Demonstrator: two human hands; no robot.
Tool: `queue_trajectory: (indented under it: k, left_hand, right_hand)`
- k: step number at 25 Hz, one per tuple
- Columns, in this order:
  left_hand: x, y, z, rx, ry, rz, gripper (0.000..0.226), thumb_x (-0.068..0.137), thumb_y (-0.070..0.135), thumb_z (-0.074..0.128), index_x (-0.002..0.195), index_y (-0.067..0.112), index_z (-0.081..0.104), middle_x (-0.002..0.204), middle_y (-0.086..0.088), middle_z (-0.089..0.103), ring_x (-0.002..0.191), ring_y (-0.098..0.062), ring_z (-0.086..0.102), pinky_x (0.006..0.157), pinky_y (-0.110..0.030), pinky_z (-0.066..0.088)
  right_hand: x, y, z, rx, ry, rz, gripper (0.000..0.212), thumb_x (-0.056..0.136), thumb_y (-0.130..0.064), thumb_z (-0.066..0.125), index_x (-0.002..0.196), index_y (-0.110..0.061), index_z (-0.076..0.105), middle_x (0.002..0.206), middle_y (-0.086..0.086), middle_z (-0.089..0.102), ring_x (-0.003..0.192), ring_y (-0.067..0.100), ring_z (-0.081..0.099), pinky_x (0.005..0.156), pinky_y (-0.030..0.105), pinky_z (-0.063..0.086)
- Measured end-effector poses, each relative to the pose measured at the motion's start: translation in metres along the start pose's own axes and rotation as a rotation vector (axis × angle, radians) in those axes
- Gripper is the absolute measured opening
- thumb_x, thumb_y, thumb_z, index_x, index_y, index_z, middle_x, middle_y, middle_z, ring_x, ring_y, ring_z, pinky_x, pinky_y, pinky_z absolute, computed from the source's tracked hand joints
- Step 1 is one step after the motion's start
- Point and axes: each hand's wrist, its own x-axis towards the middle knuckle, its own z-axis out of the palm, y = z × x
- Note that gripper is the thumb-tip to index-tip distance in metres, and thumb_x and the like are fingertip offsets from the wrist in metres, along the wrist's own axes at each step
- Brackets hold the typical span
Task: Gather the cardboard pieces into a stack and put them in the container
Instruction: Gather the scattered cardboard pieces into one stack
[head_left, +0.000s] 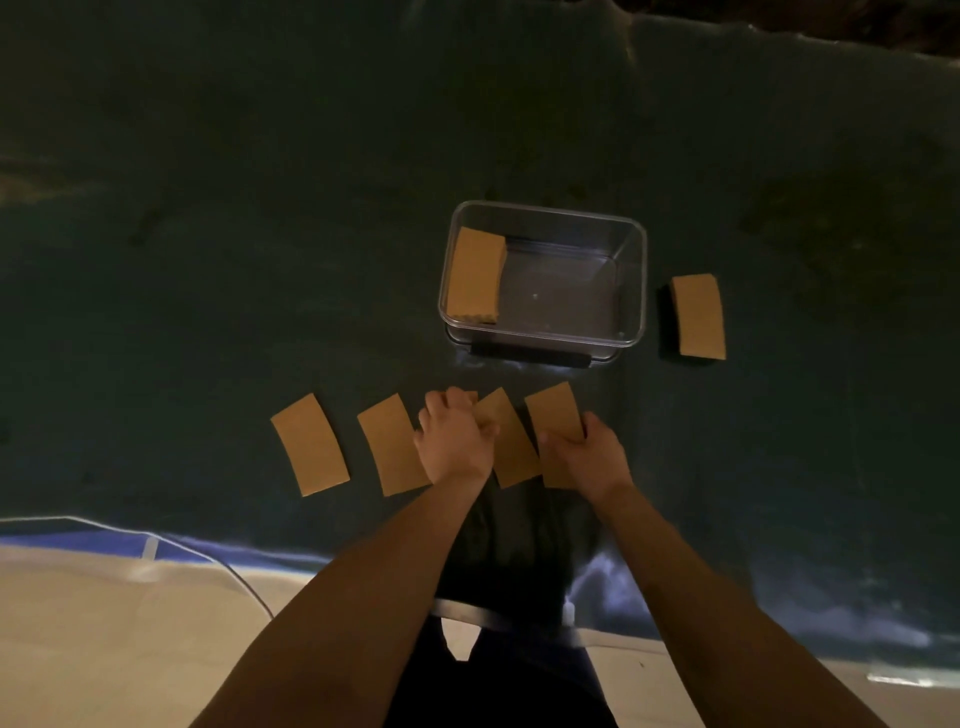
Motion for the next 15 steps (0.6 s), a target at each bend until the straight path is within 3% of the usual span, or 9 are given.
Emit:
queue_trajectory:
  k: [3, 6, 8, 10, 12, 15]
  left_hand:
    - [0.004, -0.001, -0.002, -0.25, -0.12, -0.078, 0.027, 0.086, 0.024, 0.07, 0.105, 0.021, 0.051, 0.117, -0.006, 0.057, 0.103, -0.024, 0.059, 0.089, -0.044, 0.052]
    - [0.007, -0.014, -0.015, -0.562, -0.334, -0.184, 0.026, 0.088, 0.019, 0.071, 0.108, 0.022, 0.055, 0.108, -0.006, 0.065, 0.091, -0.021, 0.064, 0.084, -0.039, 0.054]
    - [0.016, -0.03, -0.029, -0.587, -0.348, -0.121, 0.025, 0.087, 0.016, 0.073, 0.107, 0.021, 0.059, 0.097, -0.002, 0.065, 0.091, -0.021, 0.062, 0.075, -0.027, 0.051]
    - [0.027, -0.044, -0.045, -0.539, -0.313, -0.088, 0.026, 0.086, 0.014, 0.074, 0.11, 0.017, 0.064, 0.086, 0.006, 0.06, 0.09, -0.021, 0.062, 0.061, -0.014, 0.044]
    - [0.038, -0.049, -0.054, -0.419, -0.265, -0.063, 0.033, 0.083, 0.013, 0.076, 0.114, 0.017, 0.066, 0.095, 0.004, 0.064, 0.103, -0.023, 0.063, 0.067, -0.01, 0.044]
    - [0.045, -0.043, -0.052, -0.175, -0.227, 0.017, 0.058, 0.081, 0.019, 0.077, 0.135, 0.022, 0.055, 0.129, -0.005, 0.063, 0.119, -0.026, 0.059, 0.091, -0.031, 0.049]
  right_hand:
    - [0.0, 0.0, -0.003, 0.035, 0.041, 0.008, 0.017, 0.083, -0.031, 0.068, 0.082, -0.027, 0.051, 0.084, -0.001, 0.063, 0.074, 0.012, 0.059, 0.056, 0.027, 0.043]
    - [0.003, -0.004, -0.004, 0.092, 0.108, 0.007, 0.016, 0.083, -0.026, 0.068, 0.085, -0.02, 0.054, 0.087, 0.006, 0.064, 0.076, 0.018, 0.059, 0.065, 0.035, 0.049]
    - [0.005, -0.008, -0.005, 0.126, 0.131, -0.008, 0.018, 0.084, -0.026, 0.07, 0.091, -0.021, 0.054, 0.085, 0.0, 0.061, 0.079, 0.018, 0.058, 0.069, 0.036, 0.048]
    - [0.005, -0.012, -0.003, 0.122, 0.133, -0.022, 0.019, 0.084, -0.027, 0.07, 0.086, -0.025, 0.052, 0.081, -0.006, 0.057, 0.074, 0.012, 0.056, 0.062, 0.031, 0.044]
    - [0.002, -0.013, 0.003, 0.099, 0.125, -0.021, 0.021, 0.084, -0.028, 0.07, 0.084, -0.027, 0.049, 0.08, -0.008, 0.055, 0.071, 0.007, 0.052, 0.057, 0.028, 0.04]
    - [-0.003, -0.009, 0.013, 0.081, 0.121, -0.026, 0.024, 0.084, -0.029, 0.07, 0.082, -0.029, 0.047, 0.079, -0.01, 0.054, 0.07, 0.004, 0.051, 0.057, 0.029, 0.039]
